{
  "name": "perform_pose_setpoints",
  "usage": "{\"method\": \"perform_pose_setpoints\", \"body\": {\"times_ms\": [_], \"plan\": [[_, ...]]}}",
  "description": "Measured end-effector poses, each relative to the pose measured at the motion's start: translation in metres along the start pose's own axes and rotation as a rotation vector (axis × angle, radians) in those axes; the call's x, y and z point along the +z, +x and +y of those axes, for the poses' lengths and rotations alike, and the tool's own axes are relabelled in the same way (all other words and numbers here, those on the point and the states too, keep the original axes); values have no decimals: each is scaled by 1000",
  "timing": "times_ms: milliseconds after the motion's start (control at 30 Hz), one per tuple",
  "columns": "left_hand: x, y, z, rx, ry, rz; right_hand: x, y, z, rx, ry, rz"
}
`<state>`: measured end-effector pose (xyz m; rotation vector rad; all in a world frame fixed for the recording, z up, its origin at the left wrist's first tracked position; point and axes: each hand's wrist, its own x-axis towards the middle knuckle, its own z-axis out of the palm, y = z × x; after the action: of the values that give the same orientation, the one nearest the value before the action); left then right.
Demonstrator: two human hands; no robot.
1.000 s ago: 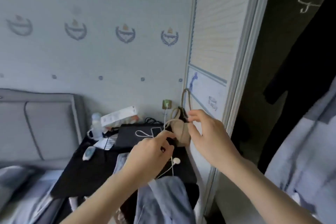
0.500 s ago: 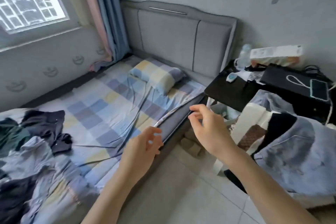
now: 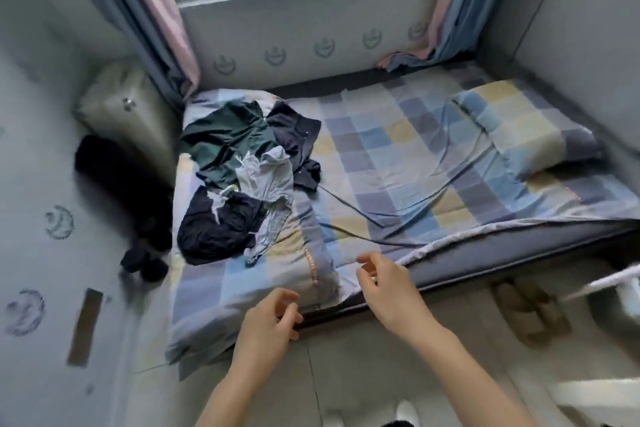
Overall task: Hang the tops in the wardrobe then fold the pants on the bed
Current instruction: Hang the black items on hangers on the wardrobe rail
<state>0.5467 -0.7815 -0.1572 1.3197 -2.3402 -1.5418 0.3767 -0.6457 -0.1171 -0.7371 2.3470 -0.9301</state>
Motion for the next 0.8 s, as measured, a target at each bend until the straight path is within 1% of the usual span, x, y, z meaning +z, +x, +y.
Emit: {"method": "perform_pose_setpoints", "body": {"times_ms": [200,400,500,600,700,800], "plan": [[-39,52,-37,-166,-70,65,49,64,-22,-23,-70,-137],[-51,135,-47,-289,-67,79,77,173,-34,-67,-102,-288],[-59,179,-55,-379,-40,59,89,234,-41,-71,-115,-330],[-69,227,-69,-427,15,34,110,292,-47,-89,-167,-359],[-81,277,-92,-465,84,9,141,346,-49,-99,-234,-408],[-89,334,-129,-512,113,-38,189,400,-44,-112,-292,-462]]}}
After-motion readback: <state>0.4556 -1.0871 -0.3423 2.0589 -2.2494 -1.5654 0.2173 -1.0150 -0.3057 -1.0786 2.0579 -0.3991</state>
